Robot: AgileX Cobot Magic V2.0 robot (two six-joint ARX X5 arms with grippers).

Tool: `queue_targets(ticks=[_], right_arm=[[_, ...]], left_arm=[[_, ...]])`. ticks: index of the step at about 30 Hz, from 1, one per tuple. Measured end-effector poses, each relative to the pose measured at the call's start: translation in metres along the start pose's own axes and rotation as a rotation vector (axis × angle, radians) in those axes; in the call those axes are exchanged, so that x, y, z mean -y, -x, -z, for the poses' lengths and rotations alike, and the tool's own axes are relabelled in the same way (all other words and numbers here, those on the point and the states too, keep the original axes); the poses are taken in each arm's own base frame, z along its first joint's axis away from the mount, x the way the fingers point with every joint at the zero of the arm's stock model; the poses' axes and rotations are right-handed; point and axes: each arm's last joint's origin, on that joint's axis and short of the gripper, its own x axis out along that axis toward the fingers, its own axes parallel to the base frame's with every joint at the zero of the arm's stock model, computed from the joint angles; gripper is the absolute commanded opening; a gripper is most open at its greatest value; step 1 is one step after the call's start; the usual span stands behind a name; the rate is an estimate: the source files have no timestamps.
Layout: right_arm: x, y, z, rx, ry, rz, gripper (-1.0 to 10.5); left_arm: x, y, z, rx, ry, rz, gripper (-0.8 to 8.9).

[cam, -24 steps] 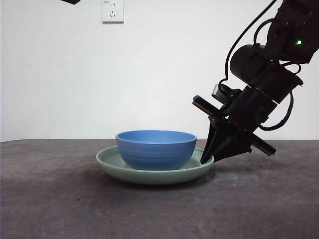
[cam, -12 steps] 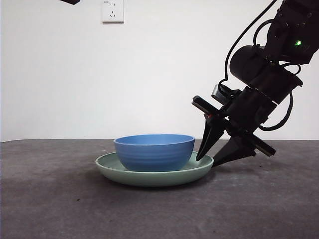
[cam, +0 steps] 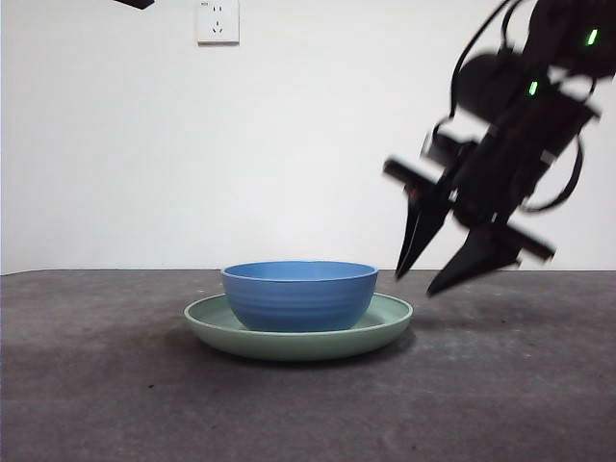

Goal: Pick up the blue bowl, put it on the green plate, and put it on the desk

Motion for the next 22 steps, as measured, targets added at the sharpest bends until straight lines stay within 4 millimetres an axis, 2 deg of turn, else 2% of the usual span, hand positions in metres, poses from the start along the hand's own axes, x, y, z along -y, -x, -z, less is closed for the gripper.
queue_targets(ticks=[6, 14, 18, 22], right_arm=[[-0.020, 0.057, 0.005, 0.055, 0.115, 0.012, 2.0], [-0.050, 0.139, 0.040, 0.087, 0.337, -0.024, 2.0], [-0.059, 0.167, 0.060, 0.088, 0.403, -0.051, 2.0], [-0.067, 0.187, 0.082, 0.047, 0.460, -0.135, 2.0]], left_arm=[[0.000, 0.000, 0.000, 0.000, 0.000, 0.000, 2.26], [0.000, 0.000, 0.000, 0.000, 0.000, 0.000, 2.26], [0.000, 0.000, 0.000, 0.000, 0.000, 0.000, 2.26], [0.000, 0.000, 0.000, 0.000, 0.000, 0.000, 2.26]])
